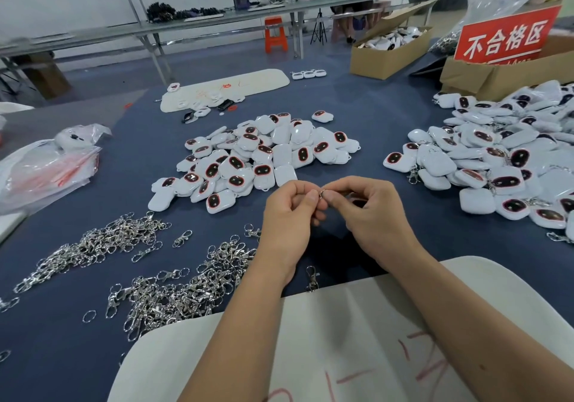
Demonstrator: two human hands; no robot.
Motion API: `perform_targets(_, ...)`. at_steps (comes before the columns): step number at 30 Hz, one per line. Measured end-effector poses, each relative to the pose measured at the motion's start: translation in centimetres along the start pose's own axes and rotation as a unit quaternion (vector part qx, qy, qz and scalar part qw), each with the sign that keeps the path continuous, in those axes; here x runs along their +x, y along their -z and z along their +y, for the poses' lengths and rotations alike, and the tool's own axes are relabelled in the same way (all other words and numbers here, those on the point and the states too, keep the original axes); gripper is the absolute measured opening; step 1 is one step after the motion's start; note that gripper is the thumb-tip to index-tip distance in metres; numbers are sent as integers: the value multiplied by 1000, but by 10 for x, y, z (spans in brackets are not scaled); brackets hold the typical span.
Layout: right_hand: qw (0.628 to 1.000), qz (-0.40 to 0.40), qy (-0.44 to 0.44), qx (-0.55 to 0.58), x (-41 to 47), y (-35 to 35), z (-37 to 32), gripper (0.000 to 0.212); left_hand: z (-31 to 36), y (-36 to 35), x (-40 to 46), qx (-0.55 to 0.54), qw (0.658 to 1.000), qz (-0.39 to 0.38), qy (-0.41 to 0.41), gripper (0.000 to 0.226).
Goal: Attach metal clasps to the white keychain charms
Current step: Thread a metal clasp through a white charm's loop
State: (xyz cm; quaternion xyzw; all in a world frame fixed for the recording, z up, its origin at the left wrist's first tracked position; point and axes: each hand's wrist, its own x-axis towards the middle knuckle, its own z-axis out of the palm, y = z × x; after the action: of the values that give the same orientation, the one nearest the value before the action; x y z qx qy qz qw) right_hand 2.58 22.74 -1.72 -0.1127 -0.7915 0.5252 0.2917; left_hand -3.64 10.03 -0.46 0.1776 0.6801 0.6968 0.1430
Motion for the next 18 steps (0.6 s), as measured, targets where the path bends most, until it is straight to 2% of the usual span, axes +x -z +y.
perform_targets(5,1000,18,13,-16,-1,0,-3,14,2,1,-2,-2,1000,-2,-3,17)
perform_targets(9,998,48,18,-27,-1,0,-2,14,-2,1,-2,125,985,54,-105,14)
perform_targets(12,995,34,43,-88,-3,-3,-2,13,-2,5,-3,165,970,62,-169,14)
perform_targets(15,985,24,74,-152,-6,-6,-2,14,-5,6,-1,223,955,48,-191,14)
perform_targets(18,978,41,107,-177,-7,-7,-3,15,-7,7,0,236,953,48,-183,13)
